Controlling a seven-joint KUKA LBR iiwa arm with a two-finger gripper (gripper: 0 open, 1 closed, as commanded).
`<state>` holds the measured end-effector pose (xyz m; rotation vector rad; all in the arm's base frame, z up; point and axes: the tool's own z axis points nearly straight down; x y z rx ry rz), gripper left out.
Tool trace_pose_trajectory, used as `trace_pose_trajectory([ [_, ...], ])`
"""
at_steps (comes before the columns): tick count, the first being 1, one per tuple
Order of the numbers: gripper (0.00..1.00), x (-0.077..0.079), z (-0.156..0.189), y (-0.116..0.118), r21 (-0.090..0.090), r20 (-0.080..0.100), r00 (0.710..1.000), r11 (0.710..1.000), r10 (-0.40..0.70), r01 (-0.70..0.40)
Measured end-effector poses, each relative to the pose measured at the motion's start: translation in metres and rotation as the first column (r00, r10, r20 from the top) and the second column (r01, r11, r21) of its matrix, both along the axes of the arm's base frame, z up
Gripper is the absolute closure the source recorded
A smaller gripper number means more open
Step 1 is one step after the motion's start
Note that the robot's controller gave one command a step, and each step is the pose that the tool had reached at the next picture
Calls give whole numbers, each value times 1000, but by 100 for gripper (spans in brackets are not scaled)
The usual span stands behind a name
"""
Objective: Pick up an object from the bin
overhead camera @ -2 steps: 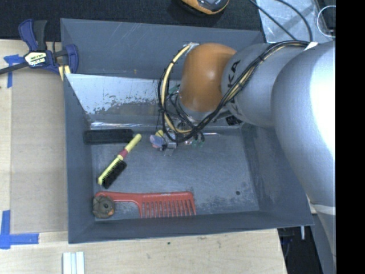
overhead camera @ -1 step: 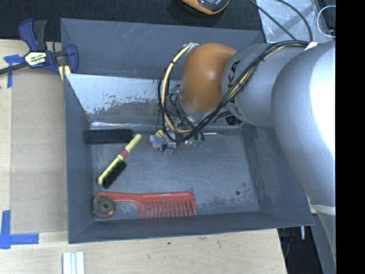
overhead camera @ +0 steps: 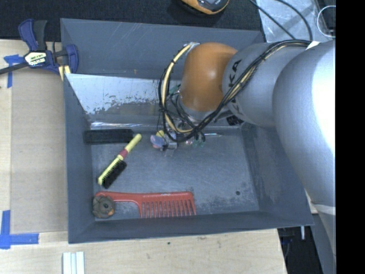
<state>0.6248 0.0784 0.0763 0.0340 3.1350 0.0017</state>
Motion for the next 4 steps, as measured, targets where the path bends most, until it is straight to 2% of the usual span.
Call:
trace_pose_trajectory([
  [1,100,-2,19,0,-1,-7,1000,1000,0,0],
  [2,100,0,43,0,0,1,1000,1000,-1,1],
  [3,100,-2,70,-1,0,-7,1000,1000,-1,1],
  [4,100,0,91,0,1,-1,1000,1000,-1,1],
])
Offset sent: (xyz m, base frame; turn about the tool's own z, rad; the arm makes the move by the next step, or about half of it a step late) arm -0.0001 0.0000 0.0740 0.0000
